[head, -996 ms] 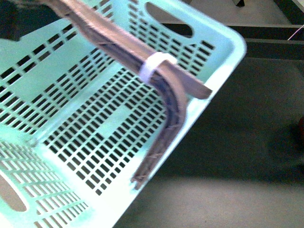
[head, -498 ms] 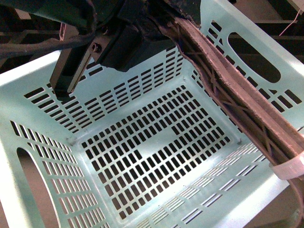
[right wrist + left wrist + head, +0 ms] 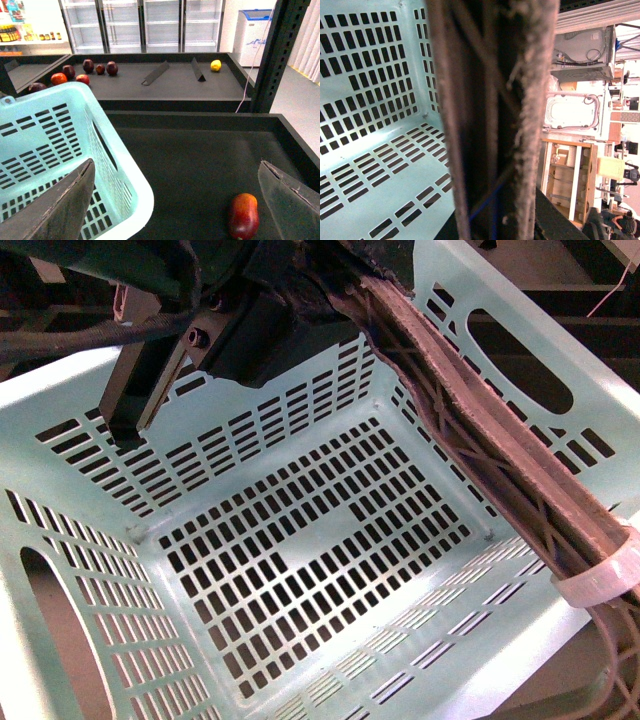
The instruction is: Pick apple with right arm and hold basket with left
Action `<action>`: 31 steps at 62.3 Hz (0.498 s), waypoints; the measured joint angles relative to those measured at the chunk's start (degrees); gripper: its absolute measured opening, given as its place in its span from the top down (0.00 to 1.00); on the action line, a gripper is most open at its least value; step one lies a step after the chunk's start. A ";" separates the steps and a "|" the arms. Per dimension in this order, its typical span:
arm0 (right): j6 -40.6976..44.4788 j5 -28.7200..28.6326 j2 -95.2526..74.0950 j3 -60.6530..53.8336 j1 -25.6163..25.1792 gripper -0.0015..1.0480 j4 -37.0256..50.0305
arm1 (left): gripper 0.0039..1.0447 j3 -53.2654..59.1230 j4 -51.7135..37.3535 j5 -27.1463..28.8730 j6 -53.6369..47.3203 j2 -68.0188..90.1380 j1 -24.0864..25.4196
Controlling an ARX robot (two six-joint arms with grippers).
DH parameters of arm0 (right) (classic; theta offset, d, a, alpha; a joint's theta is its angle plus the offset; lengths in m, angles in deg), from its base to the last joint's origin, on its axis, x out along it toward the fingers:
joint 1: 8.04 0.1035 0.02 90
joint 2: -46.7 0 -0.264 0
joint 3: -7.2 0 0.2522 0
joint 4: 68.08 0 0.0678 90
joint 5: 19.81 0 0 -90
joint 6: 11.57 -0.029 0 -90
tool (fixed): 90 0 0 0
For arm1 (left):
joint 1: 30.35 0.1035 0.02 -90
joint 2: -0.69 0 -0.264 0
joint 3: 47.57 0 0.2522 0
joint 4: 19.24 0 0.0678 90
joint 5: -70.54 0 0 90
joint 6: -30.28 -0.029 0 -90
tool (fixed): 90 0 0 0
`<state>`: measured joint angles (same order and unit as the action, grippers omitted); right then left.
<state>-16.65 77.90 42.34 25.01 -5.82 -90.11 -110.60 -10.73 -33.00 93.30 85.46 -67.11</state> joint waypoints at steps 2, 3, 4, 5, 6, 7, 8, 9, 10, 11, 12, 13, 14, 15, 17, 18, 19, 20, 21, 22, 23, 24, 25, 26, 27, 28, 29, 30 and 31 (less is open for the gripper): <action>-3.89 4.74 -4.33 2.58 0.81 0.09 -5.97 | 0.93 0.00 0.00 0.02 -0.02 0.00 0.00; -4.98 5.92 -5.75 3.23 0.76 0.09 -7.56 | 0.93 0.00 0.00 0.02 0.00 0.00 0.00; -7.32 7.72 -8.55 4.31 0.57 0.09 -10.34 | 0.93 -0.02 0.00 0.02 0.00 0.00 0.00; -8.48 8.33 -9.90 4.72 0.37 0.09 -11.50 | 0.93 -0.11 -0.02 0.02 0.00 0.00 0.00; -8.98 8.50 -11.10 5.03 0.17 0.09 -12.24 | 0.93 -0.17 -0.02 0.02 0.00 0.00 -0.02; -10.80 8.81 -13.35 5.11 -0.46 0.09 -12.66 | 0.93 -0.17 -0.02 -0.02 -0.02 0.00 -0.02; -11.32 8.79 -14.32 5.07 -0.83 0.09 -12.57 | 0.93 -0.17 -0.02 -0.04 -0.02 0.00 -0.02; -12.24 8.55 -16.17 4.87 -1.84 0.09 -12.02 | 0.93 -0.17 -0.02 -0.04 0.00 0.00 -0.02; -12.52 8.24 -17.11 4.79 -2.38 0.09 -11.54 | 0.93 -0.17 -0.02 -0.02 0.02 0.00 -0.02; -13.05 7.30 -18.91 4.66 -3.52 0.09 -10.29 | 0.93 -0.17 -0.02 0.04 0.02 0.00 -0.02; -13.16 6.64 -19.89 4.63 -4.22 0.09 -9.51 | 0.93 -0.17 -0.02 0.04 0.02 0.00 -0.02; -13.40 5.97 -20.85 4.63 -4.87 0.09 -8.68 | 0.93 -0.17 -0.02 0.07 0.00 0.00 -0.02; -13.42 4.74 -22.77 4.63 -6.23 0.09 -6.82 | 0.93 -0.17 -0.02 0.07 -0.02 0.00 -0.02; -13.40 4.20 -23.74 4.63 -6.93 0.09 -5.81 | 0.93 -0.17 -0.02 0.07 -0.04 0.00 -0.02; -13.31 2.45 -26.80 4.63 -9.07 0.09 -2.64 | 0.93 -0.17 -0.02 0.04 -0.02 0.00 -0.02; -13.11 1.49 -29.07 4.63 -10.54 0.09 -0.35 | 0.93 -0.20 -0.02 0.04 0.00 0.00 -0.02; -13.05 1.11 -30.21 4.63 -11.19 0.09 0.76 | 0.93 -0.20 -0.02 0.02 0.00 0.00 -0.02; -12.76 0.79 -31.56 4.63 -11.91 0.09 2.08 | 0.93 -0.20 -0.02 0.00 0.00 0.00 -0.02; -12.35 0.13 -34.16 4.63 -13.22 0.09 4.55 | 0.93 -0.20 -0.02 0.00 0.00 0.00 -0.02; -11.87 -0.22 -35.67 4.63 -13.92 0.09 5.92 | 0.93 -0.20 -0.02 -0.02 0.00 0.00 -0.02; -11.02 -1.38 -40.15 4.66 -15.78 0.09 9.92 | 0.93 -0.20 -0.02 -0.04 0.00 0.00 -0.02; -10.64 -1.70 -41.72 4.66 -16.37 0.09 11.30 | 0.93 -0.20 -0.02 -0.04 0.00 0.00 -0.02; -10.14 -2.38 -44.85 4.70 -17.38 0.09 13.97 | 0.93 -0.20 -0.02 -0.02 0.00 0.00 -0.02; -9.68 -2.60 -46.53 4.74 -17.88 0.09 15.37 | 0.93 -0.20 -0.02 0.00 0.00 0.00 -0.02; -9.20 -2.67 -48.35 4.79 -18.40 0.09 16.90 | 0.93 -0.20 -0.02 0.00 0.00 0.00 -0.02; -8.26 -2.73 -52.04 4.90 -19.28 0.09 20.00 | 0.93 -0.20 -0.02 0.02 -0.02 0.00 -0.02; -7.69 -2.62 -53.90 4.96 -19.65 0.09 21.55 | 0.94 -0.20 -0.02 0.04 -0.02 0.00 -0.02; -6.69 -2.60 -57.61 5.22 -20.35 0.09 24.57 | 0.94 -0.20 -0.02 0.04 -0.02 0.00 -0.02; -6.03 -2.64 -59.69 5.40 -20.72 0.09 26.25 | 0.94 -0.20 -0.02 0.07 -0.02 0.00 -0.02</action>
<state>-22.69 75.25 -17.35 30.41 -26.54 -63.86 -110.80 -10.75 -32.94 93.28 85.46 -67.13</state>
